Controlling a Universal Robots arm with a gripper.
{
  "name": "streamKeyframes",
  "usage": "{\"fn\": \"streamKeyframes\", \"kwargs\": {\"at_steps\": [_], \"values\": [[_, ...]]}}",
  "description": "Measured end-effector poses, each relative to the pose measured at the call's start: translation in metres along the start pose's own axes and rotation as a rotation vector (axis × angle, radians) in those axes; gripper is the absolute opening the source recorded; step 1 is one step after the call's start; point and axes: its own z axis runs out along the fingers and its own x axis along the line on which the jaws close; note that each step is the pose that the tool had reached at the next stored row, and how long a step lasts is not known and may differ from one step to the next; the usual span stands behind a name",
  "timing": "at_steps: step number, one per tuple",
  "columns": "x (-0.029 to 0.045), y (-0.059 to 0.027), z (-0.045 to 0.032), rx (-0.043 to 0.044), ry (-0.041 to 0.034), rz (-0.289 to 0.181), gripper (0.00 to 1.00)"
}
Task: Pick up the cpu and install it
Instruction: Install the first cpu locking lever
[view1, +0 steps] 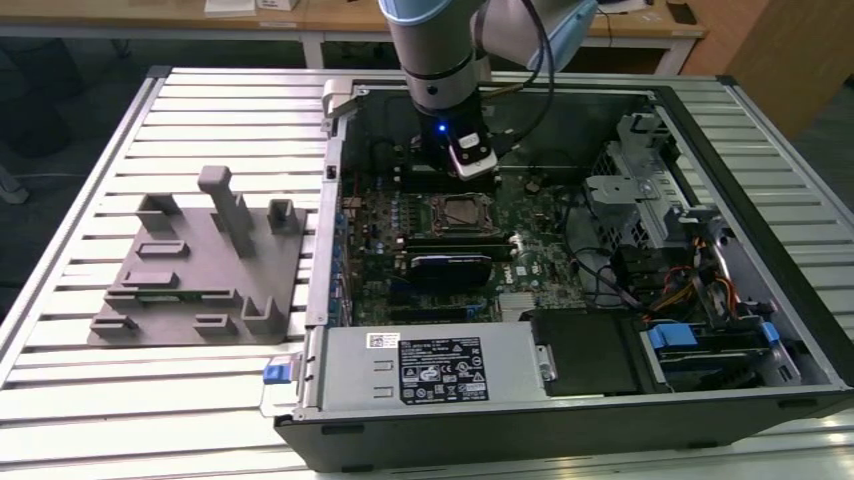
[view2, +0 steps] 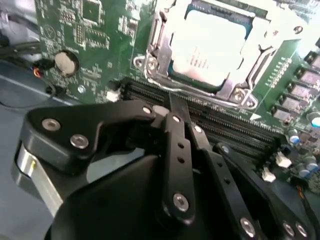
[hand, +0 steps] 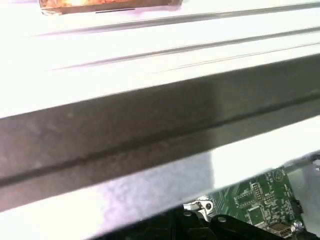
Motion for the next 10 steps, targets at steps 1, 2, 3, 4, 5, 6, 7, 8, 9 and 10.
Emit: {"fn": "streamKeyframes", "kwargs": {"at_steps": [1,2,3,4,5,6,7,8,9,10], "values": [[0.0000,0.0000,0.0000,0.0001,0.0000,0.000,0.11],[-0.0002,0.0001,0.0000,0.0013,-0.0002,0.000,0.11],[-0.0013,0.0004,0.0004,0.0057,0.0038,0.000,0.11],[-0.0031,0.0009,0.0010,0.0126,0.0122,0.000,0.11],[-0.0048,0.0013,0.0016,0.0185,0.0191,0.000,0.11],[-0.0066,0.0018,0.0022,0.0250,0.0261,0.000,0.11],[-0.0083,0.0022,0.0028,0.0316,0.0336,0.000,0.11],[-0.0098,0.0027,0.0033,0.0389,0.0422,0.000,0.11],[-0.0107,0.0029,0.0035,0.0441,0.0492,0.001,0.11],[-0.0107,0.0029,0.0035,0.0442,0.0492,0.001,0.11]]}}
